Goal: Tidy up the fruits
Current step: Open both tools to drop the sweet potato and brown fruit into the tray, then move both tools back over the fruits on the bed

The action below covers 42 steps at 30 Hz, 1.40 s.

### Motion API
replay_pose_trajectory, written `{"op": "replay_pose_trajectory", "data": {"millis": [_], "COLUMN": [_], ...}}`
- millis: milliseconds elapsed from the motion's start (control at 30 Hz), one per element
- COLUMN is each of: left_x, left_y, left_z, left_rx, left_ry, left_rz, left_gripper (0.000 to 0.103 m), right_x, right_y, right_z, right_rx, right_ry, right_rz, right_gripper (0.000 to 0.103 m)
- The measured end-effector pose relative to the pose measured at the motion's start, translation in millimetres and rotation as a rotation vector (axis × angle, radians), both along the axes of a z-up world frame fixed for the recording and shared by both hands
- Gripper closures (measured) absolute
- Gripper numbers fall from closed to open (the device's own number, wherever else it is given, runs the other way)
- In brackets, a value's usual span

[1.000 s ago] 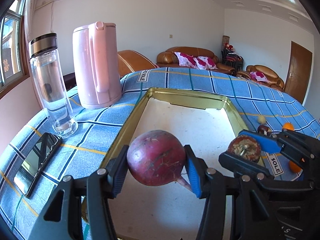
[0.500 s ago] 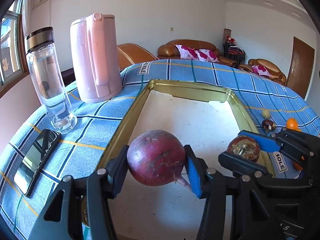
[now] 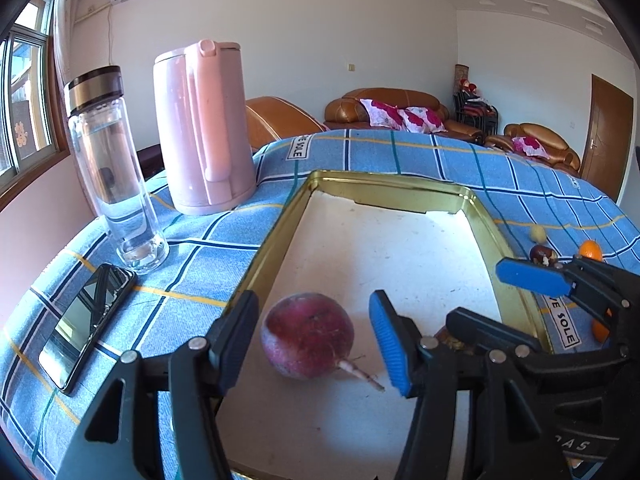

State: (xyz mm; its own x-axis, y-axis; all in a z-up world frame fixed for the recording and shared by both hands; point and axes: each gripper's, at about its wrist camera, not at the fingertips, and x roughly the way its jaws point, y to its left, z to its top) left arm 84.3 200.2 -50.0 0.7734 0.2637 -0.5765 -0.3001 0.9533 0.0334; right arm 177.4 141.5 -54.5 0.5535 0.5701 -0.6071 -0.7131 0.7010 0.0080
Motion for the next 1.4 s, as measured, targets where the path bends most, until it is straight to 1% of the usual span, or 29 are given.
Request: {"op": "replay_pose_trajectory", "data": {"millis": [33,133,400,533,600,633,733,900,1033,1167,1267,1400], "left_x": [-2,-7,-21,-26,-27,-27,-29,-30,-29,-28,-25,-22], "left_y": [0,-2,-24,-38,-44,-47,-56,-67,-76,-87,-98,-113], "left_z": [1,4,18,27,30,31,34,35,35,38,38,37], "left_rx": [-0.002,-0.014,-0.010,0.004,0.008,0.011,0.027,0.036,0.033,0.047,0.066,0.072], "left_ry": [-0.011,-0.046,-0.124,-0.163,-0.171,-0.174,-0.190,-0.204,-0.216,-0.226,-0.225,-0.220], "left_rz": [0.003,0.011,-0.001,-0.013,-0.026,-0.028,-0.025,-0.034,-0.045,-0.066,-0.084,-0.120], "left_gripper": [0.036,0.035,0.034,0.025,0.024,0.021,0.014,0.009,0.001,0.000,0.000,0.000], "right_x": [0,-3,-20,-25,-27,-28,-30,-31,-34,-37,-37,-39], "right_y": [-3,-10,-32,-51,-60,-64,-76,-92,-103,-117,-132,-152], "right_z": [1,6,17,25,29,30,32,31,32,34,35,34], "right_rx": [0.012,0.044,0.096,0.126,0.132,0.134,0.147,0.156,0.148,0.123,0.128,0.128], "right_ry": [-0.004,-0.031,-0.128,-0.141,-0.153,-0.158,-0.168,-0.169,-0.182,-0.210,-0.213,-0.219], "right_rz": [-0.008,-0.029,-0.101,-0.134,-0.149,-0.156,-0.175,-0.205,-0.228,-0.268,-0.300,-0.343], "right_gripper": [0.037,0.033,0.032,0.031,0.028,0.026,0.025,0.025,0.025,0.025,0.025,0.025]}}
